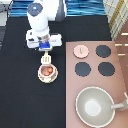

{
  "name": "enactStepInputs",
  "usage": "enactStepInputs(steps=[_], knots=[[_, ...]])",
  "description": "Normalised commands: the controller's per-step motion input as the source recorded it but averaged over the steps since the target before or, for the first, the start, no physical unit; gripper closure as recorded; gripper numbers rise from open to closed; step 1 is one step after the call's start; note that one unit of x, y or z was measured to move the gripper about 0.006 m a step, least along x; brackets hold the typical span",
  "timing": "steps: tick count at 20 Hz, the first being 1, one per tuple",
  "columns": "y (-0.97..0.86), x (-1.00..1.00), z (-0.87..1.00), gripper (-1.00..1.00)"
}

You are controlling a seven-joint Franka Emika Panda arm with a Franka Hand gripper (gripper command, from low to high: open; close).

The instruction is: Take the lid off the pot, put the pot on the plate, and use the tool to push the pot to the front of the table.

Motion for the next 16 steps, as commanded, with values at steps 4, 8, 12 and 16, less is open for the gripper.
enactStepInputs(steps=[4,8,12,16], knots=[[0.19,-1.0,-0.25,1.0],[0.2,-0.97,-0.79,1.0],[0.01,-0.39,-0.73,1.0],[0.0,0.02,-0.24,1.0]])
